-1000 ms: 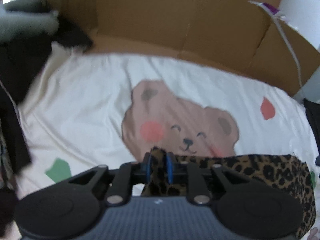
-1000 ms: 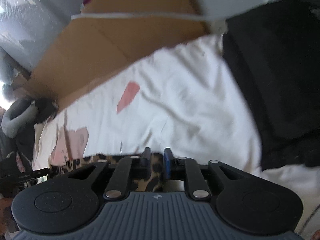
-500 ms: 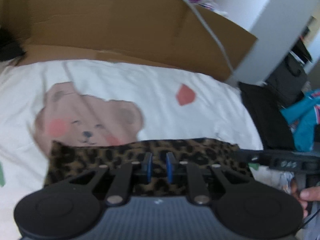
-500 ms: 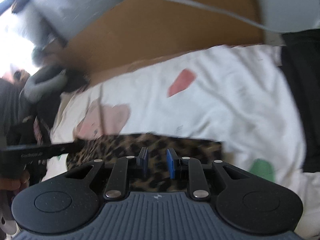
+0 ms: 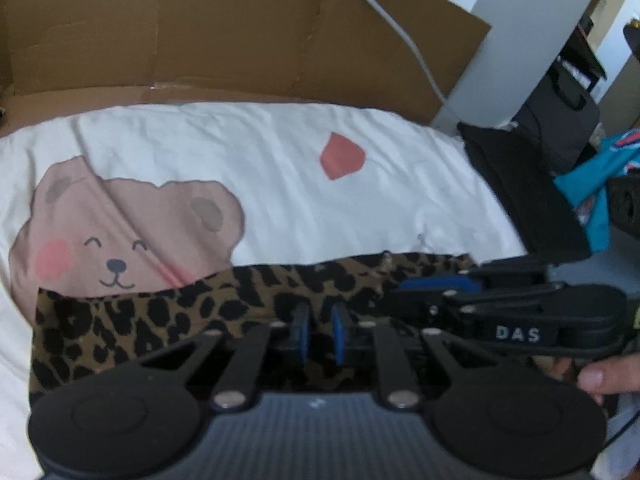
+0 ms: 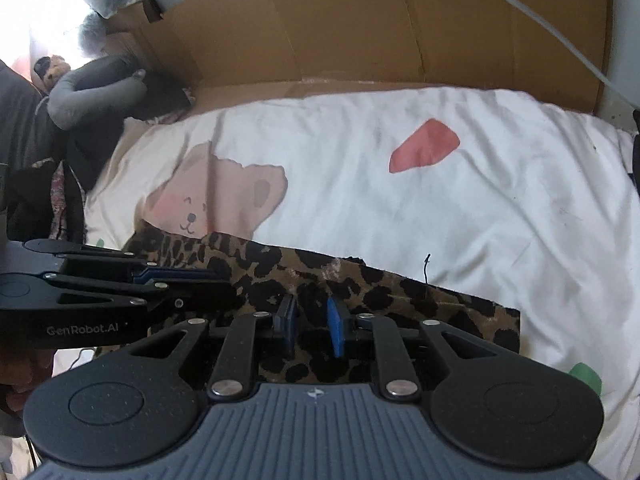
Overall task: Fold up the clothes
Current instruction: 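Straighten the folded skirt on the sheet with both grippers, then pull the leopard skirt's edge with both grippers to flatten it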
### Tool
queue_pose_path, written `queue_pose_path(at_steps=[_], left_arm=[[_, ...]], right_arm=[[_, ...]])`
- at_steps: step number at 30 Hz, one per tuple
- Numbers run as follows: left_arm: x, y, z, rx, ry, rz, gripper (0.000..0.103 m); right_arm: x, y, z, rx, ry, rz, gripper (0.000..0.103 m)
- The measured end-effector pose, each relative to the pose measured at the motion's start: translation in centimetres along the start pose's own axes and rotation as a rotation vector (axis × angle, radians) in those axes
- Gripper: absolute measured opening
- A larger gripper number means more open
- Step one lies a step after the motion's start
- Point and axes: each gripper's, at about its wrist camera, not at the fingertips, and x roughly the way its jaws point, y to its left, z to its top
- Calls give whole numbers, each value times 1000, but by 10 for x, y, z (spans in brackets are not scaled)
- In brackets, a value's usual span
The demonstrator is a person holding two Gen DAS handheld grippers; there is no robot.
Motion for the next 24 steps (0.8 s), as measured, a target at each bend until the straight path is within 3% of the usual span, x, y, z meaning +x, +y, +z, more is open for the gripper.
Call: queue_pose_path(at_steps=[7,10,12,15,24], left_arm=[[8,5,-2,-25,0,18,6],[-6,0,2,-58,-33,-39,4],[-10,-8,3,-27,-38,-63,5],[0,-21,0,39,11,-27,5],[13,-9,-2,-6,37,-2,3]], right_arm=[[13,-9,-2,21,13,16,19],[12,-10,-4,20,9,22,18],[12,-11,-4,24,7,24,18],[12,-12,-4,35,4,26,19],[-4,-7,-20,82,35,34,25]])
